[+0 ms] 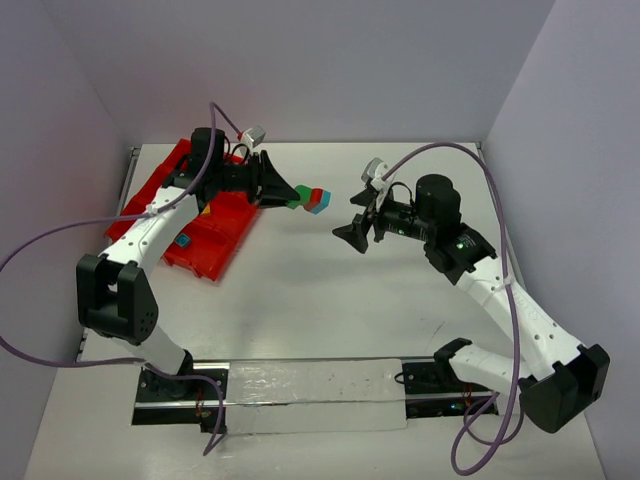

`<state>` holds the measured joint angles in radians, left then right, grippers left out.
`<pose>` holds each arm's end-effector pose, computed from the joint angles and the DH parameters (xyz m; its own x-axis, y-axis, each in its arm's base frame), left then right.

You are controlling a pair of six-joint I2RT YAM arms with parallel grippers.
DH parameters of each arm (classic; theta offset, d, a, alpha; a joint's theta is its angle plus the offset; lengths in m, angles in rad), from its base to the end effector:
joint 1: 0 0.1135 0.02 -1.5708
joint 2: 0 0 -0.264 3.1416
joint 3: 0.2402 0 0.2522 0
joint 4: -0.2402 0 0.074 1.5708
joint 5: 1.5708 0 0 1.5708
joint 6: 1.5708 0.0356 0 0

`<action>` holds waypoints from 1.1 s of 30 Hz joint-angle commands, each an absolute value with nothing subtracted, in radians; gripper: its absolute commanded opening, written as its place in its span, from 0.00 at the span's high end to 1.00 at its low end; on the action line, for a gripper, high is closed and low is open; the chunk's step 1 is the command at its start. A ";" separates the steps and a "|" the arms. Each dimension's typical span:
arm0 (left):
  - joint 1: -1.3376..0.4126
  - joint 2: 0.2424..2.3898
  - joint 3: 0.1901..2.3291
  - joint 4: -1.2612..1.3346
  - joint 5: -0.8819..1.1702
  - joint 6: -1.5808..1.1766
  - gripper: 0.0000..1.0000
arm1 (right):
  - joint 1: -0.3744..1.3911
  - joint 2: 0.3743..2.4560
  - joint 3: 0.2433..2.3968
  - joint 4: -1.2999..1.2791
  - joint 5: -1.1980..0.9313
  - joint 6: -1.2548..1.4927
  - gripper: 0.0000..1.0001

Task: Sort the legos into containers by color

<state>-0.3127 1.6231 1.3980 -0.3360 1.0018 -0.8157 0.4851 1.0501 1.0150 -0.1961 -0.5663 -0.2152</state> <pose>0.3379 -0.1408 0.3314 -0.9619 -0.1013 -0.2538 0.2100 0.3202 -0.9238 0.2006 0.1273 0.3700 -0.0154 -0.2118 -0.9772 -0.8790 0.4686 -0.0878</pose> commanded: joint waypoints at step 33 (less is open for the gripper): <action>-0.310 1.403 1.312 -0.380 1.085 -0.756 1.00 | 0.661 1.323 1.183 0.031 -0.582 -0.327 0.45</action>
<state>-0.3122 1.4416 1.3141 -0.4001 1.0669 -0.7588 0.6423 1.3151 1.1400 -0.0460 -0.5783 -0.3477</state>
